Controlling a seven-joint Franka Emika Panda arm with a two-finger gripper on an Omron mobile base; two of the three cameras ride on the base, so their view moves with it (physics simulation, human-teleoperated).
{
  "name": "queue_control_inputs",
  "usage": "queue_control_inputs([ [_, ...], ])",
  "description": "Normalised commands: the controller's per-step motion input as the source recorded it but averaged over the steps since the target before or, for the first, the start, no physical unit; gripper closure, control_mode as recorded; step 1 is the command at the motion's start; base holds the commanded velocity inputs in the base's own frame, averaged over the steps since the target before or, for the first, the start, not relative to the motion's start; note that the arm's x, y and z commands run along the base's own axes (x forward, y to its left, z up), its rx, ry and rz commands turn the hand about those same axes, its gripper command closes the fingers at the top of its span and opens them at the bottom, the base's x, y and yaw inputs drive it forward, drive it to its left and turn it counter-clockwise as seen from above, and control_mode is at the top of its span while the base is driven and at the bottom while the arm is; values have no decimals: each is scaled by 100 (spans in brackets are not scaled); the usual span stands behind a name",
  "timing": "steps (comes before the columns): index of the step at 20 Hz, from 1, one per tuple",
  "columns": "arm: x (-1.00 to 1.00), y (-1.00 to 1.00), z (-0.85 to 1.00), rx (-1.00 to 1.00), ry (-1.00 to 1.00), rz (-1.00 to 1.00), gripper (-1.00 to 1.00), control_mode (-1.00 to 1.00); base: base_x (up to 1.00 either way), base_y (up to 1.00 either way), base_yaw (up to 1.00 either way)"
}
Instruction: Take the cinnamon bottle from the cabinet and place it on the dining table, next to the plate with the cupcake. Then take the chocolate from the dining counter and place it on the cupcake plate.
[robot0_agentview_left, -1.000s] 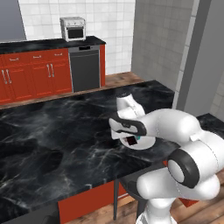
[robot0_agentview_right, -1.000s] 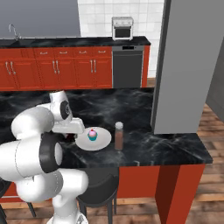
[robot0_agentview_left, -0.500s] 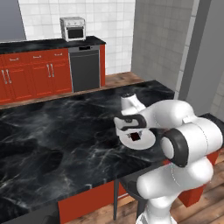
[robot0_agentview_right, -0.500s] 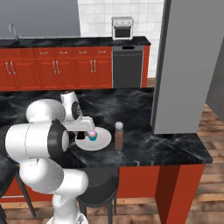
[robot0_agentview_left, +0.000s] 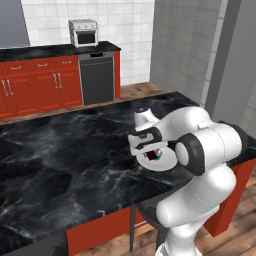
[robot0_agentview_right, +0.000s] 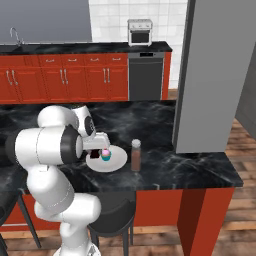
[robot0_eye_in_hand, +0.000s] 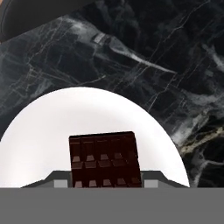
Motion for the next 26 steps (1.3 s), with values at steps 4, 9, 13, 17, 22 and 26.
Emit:
queue_control_inputs([
  [4, 0, 0, -16, -1, 0, 1, -100, -100, 0, 0, 0],
  [9, 0, 0, -8, -1, 0, 0, -100, -100, 0, 0, 0],
  [13, 0, 0, 0, 0, 0, 0, -100, -100, 0, 0, 0],
  [17, -3, 0, 28, 0, -2, 0, -100, -100, 0, 0, 0],
  [22, -26, 2, 61, 0, -6, 0, -100, -100, 0, 0, 0],
  [26, -52, 25, 67, 0, -10, 0, -100, -100, 0, 0, 0],
])
